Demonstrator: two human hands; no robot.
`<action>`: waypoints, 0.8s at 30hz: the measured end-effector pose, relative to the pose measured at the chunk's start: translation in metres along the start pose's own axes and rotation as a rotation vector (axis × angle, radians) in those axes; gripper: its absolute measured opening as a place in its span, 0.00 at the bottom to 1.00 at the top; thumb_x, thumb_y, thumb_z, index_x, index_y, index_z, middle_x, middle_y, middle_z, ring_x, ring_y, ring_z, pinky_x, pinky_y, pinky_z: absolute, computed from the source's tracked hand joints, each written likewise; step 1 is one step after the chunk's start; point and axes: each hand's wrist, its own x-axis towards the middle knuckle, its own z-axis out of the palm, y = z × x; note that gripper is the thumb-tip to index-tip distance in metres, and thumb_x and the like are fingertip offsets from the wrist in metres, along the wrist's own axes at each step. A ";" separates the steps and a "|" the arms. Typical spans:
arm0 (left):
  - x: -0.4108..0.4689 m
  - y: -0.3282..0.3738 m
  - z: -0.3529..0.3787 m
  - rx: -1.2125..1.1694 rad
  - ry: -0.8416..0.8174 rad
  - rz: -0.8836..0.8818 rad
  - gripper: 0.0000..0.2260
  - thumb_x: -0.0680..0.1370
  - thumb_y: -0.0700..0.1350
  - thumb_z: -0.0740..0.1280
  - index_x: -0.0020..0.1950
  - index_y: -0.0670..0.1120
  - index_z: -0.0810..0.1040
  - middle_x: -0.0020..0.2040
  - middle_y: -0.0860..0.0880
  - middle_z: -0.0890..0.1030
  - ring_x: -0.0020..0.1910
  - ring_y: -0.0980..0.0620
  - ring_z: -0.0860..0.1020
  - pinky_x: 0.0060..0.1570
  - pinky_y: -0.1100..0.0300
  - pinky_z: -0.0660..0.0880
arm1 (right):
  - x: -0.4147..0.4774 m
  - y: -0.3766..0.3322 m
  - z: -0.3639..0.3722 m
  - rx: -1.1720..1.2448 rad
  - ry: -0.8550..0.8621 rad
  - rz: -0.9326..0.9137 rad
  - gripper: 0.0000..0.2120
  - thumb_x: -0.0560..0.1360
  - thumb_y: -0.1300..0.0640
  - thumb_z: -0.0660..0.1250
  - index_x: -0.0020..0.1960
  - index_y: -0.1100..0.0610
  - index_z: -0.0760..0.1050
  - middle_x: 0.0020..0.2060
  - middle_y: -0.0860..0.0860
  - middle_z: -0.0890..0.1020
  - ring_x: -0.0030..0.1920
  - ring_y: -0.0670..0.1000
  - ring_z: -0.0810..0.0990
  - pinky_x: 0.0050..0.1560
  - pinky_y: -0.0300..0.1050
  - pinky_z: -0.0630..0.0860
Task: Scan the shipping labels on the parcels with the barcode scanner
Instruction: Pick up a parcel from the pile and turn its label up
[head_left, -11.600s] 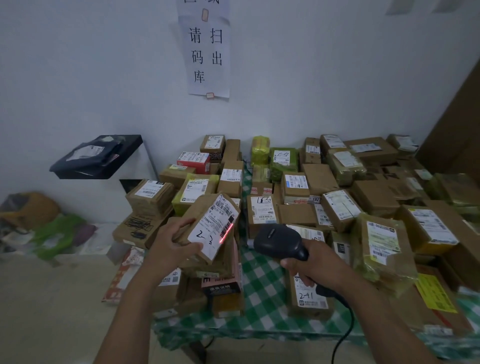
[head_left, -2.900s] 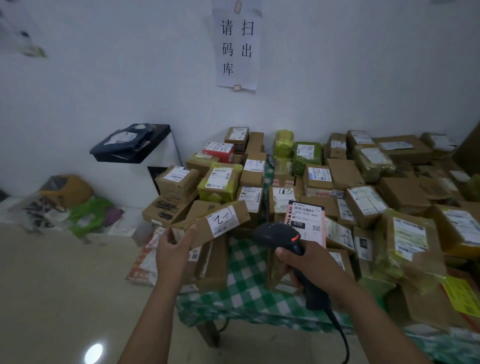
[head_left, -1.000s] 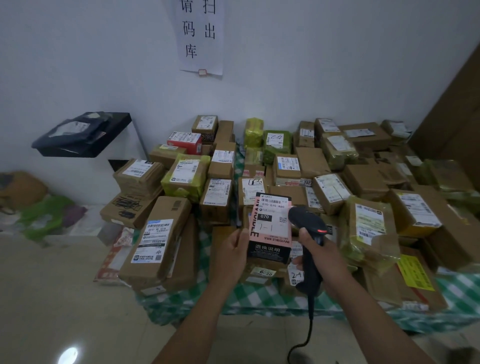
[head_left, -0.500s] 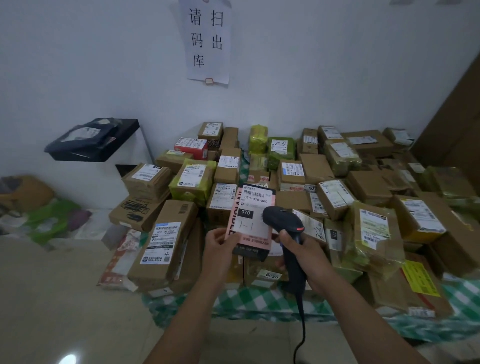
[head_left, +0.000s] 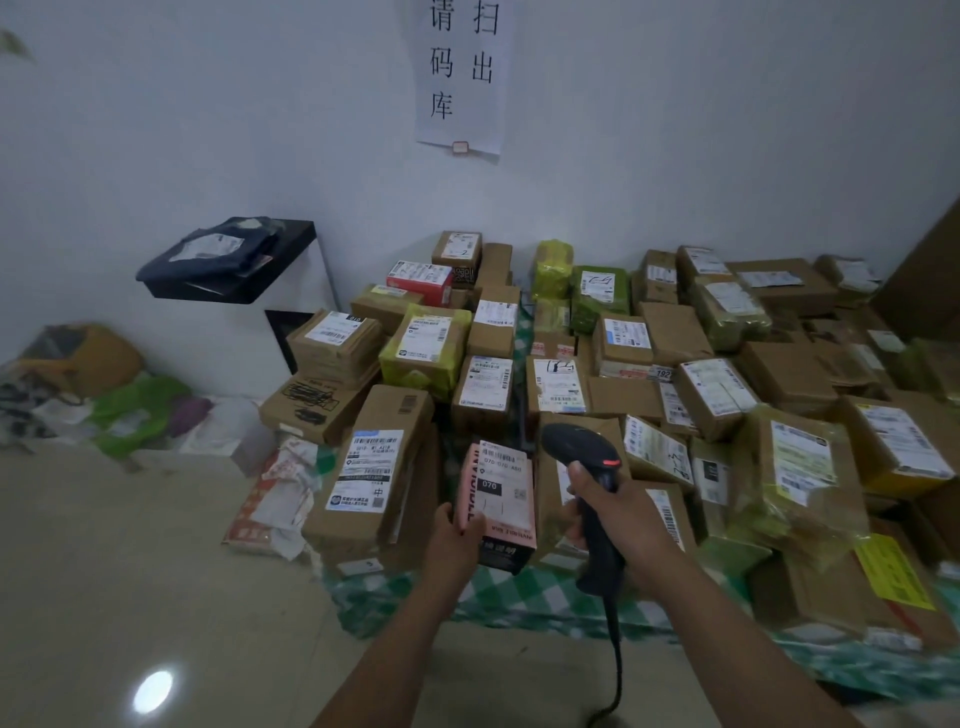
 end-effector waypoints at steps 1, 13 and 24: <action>0.002 -0.002 0.001 0.066 -0.007 0.025 0.19 0.83 0.44 0.60 0.73 0.41 0.63 0.66 0.42 0.76 0.53 0.51 0.77 0.38 0.65 0.75 | -0.001 -0.001 -0.001 -0.014 0.000 -0.007 0.21 0.75 0.46 0.68 0.47 0.66 0.78 0.36 0.62 0.84 0.29 0.53 0.80 0.28 0.41 0.77; 0.066 0.038 0.010 0.309 0.161 0.269 0.07 0.77 0.42 0.69 0.53 0.51 0.75 0.52 0.52 0.79 0.48 0.56 0.79 0.42 0.69 0.75 | 0.059 -0.059 -0.015 0.007 -0.065 -0.131 0.15 0.76 0.50 0.69 0.42 0.63 0.77 0.29 0.58 0.80 0.24 0.53 0.76 0.27 0.45 0.76; 0.168 0.092 0.038 0.539 0.217 0.024 0.52 0.69 0.63 0.74 0.78 0.38 0.50 0.74 0.40 0.61 0.73 0.41 0.62 0.68 0.50 0.66 | 0.158 -0.090 -0.026 0.076 -0.160 0.000 0.20 0.75 0.48 0.70 0.36 0.65 0.76 0.30 0.61 0.80 0.27 0.58 0.77 0.30 0.47 0.78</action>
